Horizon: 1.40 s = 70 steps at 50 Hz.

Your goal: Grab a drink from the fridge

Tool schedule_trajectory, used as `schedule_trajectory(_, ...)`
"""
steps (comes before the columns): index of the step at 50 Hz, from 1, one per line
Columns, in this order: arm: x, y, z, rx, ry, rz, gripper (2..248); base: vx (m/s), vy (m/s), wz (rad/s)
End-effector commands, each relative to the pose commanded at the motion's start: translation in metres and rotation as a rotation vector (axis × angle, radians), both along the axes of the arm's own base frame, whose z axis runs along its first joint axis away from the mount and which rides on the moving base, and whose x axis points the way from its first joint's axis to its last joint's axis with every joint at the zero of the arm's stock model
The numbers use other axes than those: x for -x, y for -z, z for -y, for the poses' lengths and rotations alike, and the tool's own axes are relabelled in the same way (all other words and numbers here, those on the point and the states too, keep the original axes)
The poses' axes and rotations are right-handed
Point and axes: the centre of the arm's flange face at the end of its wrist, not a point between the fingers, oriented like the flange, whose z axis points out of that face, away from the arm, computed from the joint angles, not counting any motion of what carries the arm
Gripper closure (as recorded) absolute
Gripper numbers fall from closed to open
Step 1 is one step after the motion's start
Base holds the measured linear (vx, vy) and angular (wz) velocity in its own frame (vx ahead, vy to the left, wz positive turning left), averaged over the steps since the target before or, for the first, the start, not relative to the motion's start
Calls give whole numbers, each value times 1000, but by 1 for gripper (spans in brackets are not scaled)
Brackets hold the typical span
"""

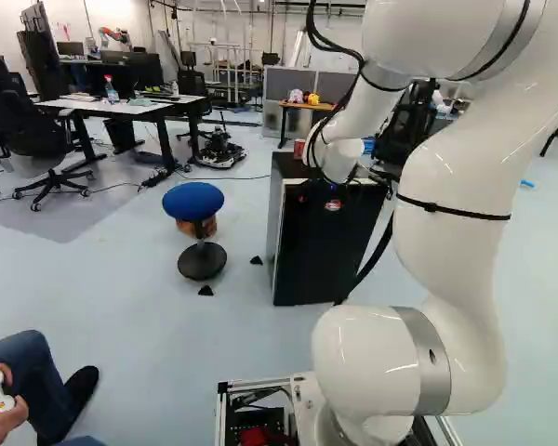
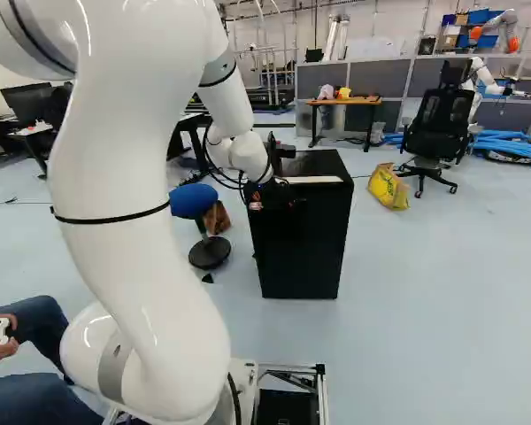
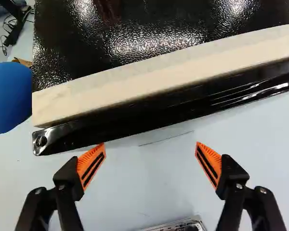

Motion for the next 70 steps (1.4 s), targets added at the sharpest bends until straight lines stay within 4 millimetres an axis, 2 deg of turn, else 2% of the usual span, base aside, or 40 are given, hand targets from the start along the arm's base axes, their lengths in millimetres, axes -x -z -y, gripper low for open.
schedule_trajectory(23,42,-2,-10,2,-6,0,3,0,0,0)
schedule_trajectory(49,81,-13,-20,54,-23,176,3,0,0,0)
schedule_trajectory(57,84,-18,-24,74,-39,246,3,0,0,0)
schedule_trajectory(70,74,-27,-31,104,-67,367,3,0,0,0)
